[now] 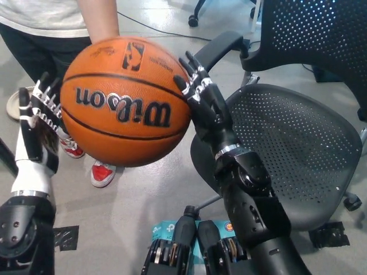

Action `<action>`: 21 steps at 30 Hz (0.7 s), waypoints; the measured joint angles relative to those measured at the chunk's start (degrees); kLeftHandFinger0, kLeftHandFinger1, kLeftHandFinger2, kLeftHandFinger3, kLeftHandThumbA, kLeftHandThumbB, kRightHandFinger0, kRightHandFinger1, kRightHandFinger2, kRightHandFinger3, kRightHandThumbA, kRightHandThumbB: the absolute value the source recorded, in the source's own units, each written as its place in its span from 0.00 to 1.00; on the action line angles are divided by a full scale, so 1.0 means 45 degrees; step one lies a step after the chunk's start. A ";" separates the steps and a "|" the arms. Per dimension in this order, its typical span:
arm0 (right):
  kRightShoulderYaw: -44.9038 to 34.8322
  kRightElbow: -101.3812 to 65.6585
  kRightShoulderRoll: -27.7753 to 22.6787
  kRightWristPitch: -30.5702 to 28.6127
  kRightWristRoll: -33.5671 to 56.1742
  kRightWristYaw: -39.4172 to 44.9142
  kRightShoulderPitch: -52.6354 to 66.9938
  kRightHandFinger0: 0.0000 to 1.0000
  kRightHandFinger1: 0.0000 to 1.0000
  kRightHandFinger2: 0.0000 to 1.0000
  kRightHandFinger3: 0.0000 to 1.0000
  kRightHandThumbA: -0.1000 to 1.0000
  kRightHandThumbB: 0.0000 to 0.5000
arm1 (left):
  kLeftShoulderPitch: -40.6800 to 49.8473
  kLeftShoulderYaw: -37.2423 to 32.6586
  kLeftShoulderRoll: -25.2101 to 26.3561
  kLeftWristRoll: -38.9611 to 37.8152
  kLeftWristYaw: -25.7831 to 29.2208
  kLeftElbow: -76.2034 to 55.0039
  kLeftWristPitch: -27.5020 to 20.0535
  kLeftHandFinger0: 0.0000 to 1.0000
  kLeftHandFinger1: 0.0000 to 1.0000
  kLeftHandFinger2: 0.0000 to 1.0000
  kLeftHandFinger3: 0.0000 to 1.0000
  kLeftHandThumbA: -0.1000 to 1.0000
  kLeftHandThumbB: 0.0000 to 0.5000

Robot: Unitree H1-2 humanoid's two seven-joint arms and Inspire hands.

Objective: The robot grabs the basketball from a person using both hands and then drops it on the black chair in the front

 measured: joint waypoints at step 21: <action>0.1613 0.1420 0.0308 -0.2017 -0.3075 -0.3708 -0.1220 1.00 1.00 1.00 1.00 1.00 0.47 | -0.0731 -0.0666 -0.0174 0.0773 0.1005 0.1280 0.1593 1.00 1.00 1.00 1.00 1.00 0.37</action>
